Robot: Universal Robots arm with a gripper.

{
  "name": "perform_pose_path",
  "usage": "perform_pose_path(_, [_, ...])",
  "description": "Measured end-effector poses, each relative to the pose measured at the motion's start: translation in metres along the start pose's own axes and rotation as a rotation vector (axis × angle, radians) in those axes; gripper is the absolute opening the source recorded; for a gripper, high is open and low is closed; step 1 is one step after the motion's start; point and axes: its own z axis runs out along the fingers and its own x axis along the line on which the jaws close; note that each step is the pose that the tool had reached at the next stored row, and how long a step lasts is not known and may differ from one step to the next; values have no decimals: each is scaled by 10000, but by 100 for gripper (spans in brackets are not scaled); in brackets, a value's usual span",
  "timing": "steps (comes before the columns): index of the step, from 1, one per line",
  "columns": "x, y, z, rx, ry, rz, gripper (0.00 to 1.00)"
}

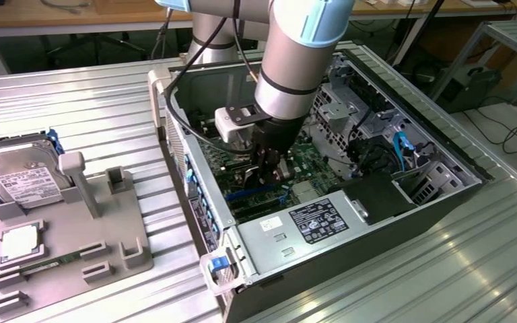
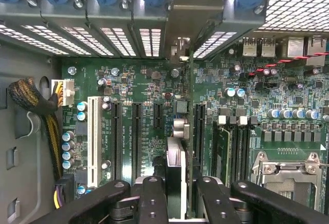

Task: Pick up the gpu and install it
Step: 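Insert the gpu into the slot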

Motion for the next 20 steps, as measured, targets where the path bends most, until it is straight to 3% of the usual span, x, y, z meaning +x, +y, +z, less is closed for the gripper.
perform_pose_path(5, [3,-1,74,-8,1,-1,28])
perform_pose_path(9, [5,-3,144,-64,4,1,28])
perform_pose_path(20, [6,0,222,-62,0,1,28])
